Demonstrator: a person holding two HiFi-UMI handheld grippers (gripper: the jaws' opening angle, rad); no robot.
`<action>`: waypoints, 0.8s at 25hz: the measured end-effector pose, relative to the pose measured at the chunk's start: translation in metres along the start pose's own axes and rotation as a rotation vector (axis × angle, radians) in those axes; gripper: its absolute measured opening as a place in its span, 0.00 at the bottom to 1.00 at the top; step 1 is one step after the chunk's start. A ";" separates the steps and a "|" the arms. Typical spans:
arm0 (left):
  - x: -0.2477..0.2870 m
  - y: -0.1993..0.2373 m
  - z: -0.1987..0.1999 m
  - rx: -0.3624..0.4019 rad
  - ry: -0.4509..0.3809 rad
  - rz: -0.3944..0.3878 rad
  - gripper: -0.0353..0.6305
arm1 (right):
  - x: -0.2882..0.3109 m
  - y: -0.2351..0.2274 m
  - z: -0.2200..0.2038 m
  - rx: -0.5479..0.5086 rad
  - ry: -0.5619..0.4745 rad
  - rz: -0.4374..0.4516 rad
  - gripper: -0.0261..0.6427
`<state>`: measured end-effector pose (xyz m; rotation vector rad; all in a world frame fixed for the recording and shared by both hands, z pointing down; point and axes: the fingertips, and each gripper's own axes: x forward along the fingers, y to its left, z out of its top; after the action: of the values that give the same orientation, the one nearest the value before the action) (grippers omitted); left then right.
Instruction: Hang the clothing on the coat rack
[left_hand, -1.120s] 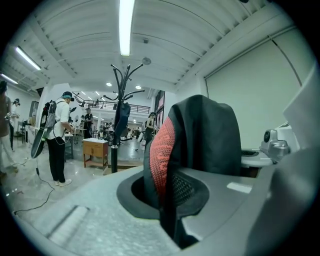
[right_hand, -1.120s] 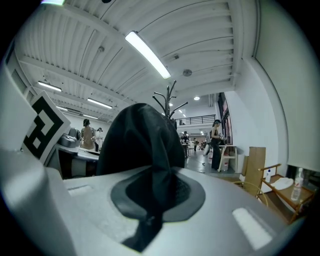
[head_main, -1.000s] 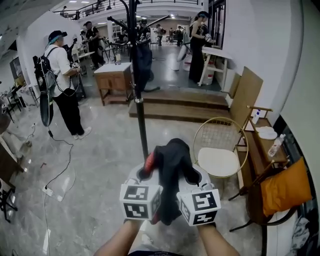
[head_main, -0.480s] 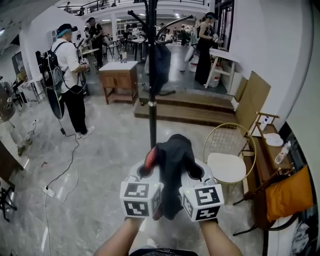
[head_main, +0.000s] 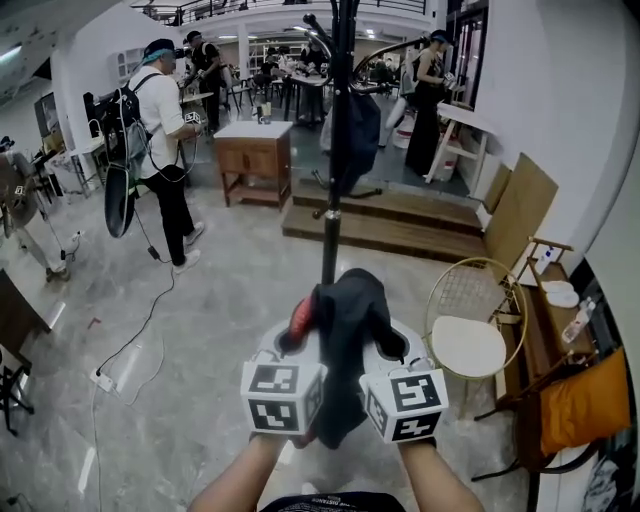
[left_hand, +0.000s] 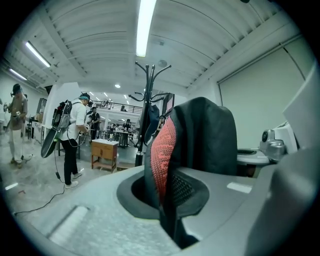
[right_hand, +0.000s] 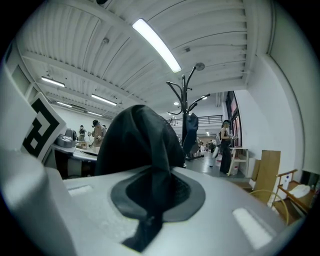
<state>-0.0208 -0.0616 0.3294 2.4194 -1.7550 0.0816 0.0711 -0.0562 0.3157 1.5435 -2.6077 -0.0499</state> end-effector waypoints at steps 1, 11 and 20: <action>0.001 0.005 0.000 -0.001 0.001 0.005 0.07 | 0.004 0.003 0.000 0.000 0.000 0.005 0.07; 0.023 0.045 0.000 -0.003 0.003 0.071 0.07 | 0.052 0.011 -0.002 0.004 -0.008 0.069 0.07; 0.069 0.069 0.002 -0.004 0.011 0.132 0.07 | 0.106 -0.006 -0.004 0.009 -0.021 0.135 0.07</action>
<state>-0.0643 -0.1479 0.3425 2.2938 -1.9060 0.1066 0.0263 -0.1519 0.3276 1.3724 -2.7247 -0.0428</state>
